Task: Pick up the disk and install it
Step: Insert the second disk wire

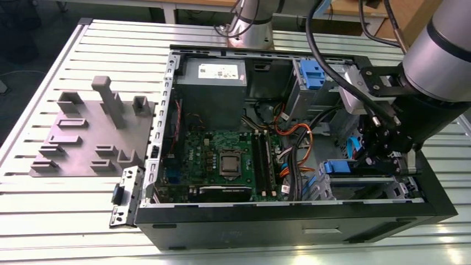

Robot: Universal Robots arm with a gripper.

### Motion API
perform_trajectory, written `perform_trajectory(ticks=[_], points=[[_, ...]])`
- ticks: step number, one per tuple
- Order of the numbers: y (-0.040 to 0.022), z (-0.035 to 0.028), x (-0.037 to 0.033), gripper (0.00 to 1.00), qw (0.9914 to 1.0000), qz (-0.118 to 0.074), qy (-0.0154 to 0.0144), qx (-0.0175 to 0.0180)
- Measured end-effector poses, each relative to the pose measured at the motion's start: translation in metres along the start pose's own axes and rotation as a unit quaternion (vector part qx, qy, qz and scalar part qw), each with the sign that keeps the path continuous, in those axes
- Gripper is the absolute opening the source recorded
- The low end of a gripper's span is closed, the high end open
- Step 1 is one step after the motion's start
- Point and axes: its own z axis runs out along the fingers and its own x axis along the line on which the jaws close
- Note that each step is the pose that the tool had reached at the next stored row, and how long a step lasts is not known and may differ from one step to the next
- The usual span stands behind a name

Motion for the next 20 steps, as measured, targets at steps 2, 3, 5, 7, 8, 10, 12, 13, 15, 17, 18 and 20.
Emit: perform_trajectory(ticks=[2,3,5,7,8,10,12,13,15,17,18,20], points=[[0.0000,0.0003,0.0001,0.16,1.00000,0.000,0.0002,0.0000],[0.0001,0.0005,0.0001,0.16,1.00000,0.000,0.0001,0.0000],[0.0001,0.0010,0.0003,0.16,1.00000,0.000,0.0000,0.0000],[0.0001,0.0013,0.0003,0.16,1.00000,0.000,0.0001,0.0000],[0.0001,0.0015,0.0004,0.16,1.00000,0.000,0.0001,0.0000],[0.0002,0.0021,0.0005,0.17,1.00000,0.000,-0.0001,0.0000],[0.0002,0.0024,0.0006,0.17,1.00000,0.000,0.0000,0.0000],[0.0002,0.0024,0.0006,0.23,1.00000,0.000,0.0000,0.0000],[0.0001,0.0011,0.0005,0.23,1.00000,0.000,-0.0001,0.0000],[-0.0003,-0.0032,0.0004,0.23,1.00000,0.000,-0.0006,-0.0003],[-0.0005,-0.0062,0.0004,0.23,1.00000,0.000,-0.0005,-0.0005],[-0.0012,-0.0132,0.0001,0.23,1.00000,0.000,-0.0006,-0.0011]])
